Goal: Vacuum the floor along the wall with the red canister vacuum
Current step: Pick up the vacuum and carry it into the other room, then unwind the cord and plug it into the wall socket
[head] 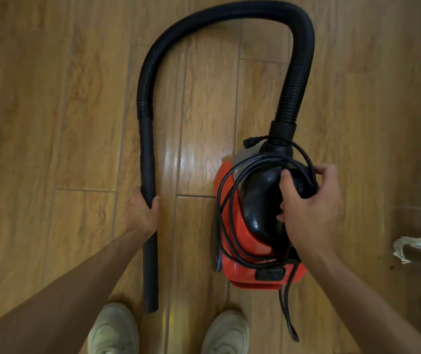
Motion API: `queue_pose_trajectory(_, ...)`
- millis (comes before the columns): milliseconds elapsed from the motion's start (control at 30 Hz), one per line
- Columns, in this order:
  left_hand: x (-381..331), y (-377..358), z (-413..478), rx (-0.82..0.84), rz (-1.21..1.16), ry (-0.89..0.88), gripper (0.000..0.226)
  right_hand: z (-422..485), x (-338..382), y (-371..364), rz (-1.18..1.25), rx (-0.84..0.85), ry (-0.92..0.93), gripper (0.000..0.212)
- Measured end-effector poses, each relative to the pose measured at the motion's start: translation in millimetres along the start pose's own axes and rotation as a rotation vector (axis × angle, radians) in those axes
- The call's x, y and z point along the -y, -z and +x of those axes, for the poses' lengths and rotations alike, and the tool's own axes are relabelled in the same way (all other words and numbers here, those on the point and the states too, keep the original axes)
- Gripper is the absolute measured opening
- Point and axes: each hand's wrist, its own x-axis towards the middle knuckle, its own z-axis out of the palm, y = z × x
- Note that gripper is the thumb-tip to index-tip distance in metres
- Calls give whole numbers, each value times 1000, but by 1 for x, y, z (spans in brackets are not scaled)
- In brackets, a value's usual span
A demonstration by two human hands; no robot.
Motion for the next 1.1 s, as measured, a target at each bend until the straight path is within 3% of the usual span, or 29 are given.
queue_pose_trajectory(233, 18, -15, 9, -18, 72, 65, 50, -2, -1, -2, -34, -45, 1, 17)
queue_pose_trajectory(367, 6, 4, 7, 58, 201, 65, 56, -3, 8, 3, -143, 0, -20, 20)
queue_pose_trajectory(500, -20, 50, -20, 150, 321, -55, 59, -11, 21, 15, -333, 156, -47, 27)
queue_pose_trajectory(700, -70, 149, -75, 282, 547, -313, 63, -31, 71, 61, -669, 428, -123, 65)
queue_pose_trajectory(933, -131, 244, -143, 347, 844, -562, 52, -72, 136, 116, -878, 567, -72, 62)
queue_pose_trajectory(1100, -160, 274, -175, 338, 847, -697, 40, -90, 170, 141, -972, 610, -14, 72)
